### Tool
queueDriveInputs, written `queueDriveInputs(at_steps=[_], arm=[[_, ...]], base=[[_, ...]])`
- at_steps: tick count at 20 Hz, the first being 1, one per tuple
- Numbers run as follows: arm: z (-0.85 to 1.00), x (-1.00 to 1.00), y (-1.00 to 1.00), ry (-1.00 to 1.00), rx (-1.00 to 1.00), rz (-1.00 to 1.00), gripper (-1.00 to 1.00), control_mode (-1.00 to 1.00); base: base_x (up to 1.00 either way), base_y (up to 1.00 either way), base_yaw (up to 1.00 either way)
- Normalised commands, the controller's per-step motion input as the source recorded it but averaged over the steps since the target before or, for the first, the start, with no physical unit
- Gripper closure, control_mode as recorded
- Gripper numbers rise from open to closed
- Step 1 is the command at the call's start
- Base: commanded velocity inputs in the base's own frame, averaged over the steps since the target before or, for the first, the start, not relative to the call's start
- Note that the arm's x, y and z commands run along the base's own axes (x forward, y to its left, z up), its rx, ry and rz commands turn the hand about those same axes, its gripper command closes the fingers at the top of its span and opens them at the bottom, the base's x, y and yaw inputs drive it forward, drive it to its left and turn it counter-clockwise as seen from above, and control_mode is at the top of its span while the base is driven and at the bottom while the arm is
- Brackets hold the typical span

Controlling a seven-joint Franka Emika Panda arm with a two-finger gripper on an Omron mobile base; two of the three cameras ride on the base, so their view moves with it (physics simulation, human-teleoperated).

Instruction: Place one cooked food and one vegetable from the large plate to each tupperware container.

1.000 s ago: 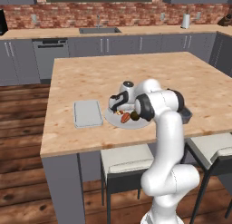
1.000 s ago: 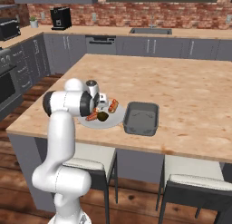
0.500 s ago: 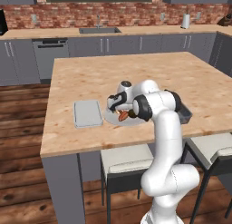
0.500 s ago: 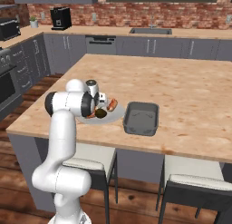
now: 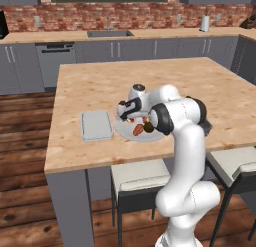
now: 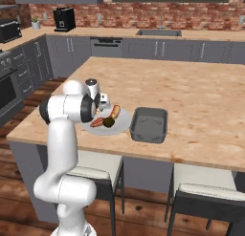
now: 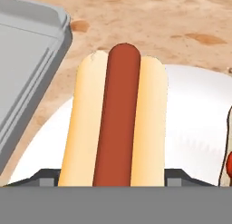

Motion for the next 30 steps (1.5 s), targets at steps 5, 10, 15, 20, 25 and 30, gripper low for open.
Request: queueDriveInputs(at_steps=[5,10,15,20,25,30], arm=[[0.55,-0.46,0.64,-0.02,0.08,0.0,1.0,-1.0],[0.15,0.05,0.94,-0.01,0.04,0.0,1.0,-1.0],[0.0,0.42,0.67,0.0,0.0,-0.04,1.0,-1.0],[0.0,0.05,0.58,0.0,0.0,-0.2,1.0,-1.0],[-0.02,-0.01,0.37,0.06,0.0,-0.23,1.0,-1.0],[-0.03,-0.04,0.18,0.01,0.0,-0.16,1.0,-1.0]], base=[[0.0,0.0,0.0],[0.0,0.0,0.0],[0.0,0.0,0.0],[0.0,0.0,0.0],[0.0,0.0,0.0],[0.0,0.0,0.0]])
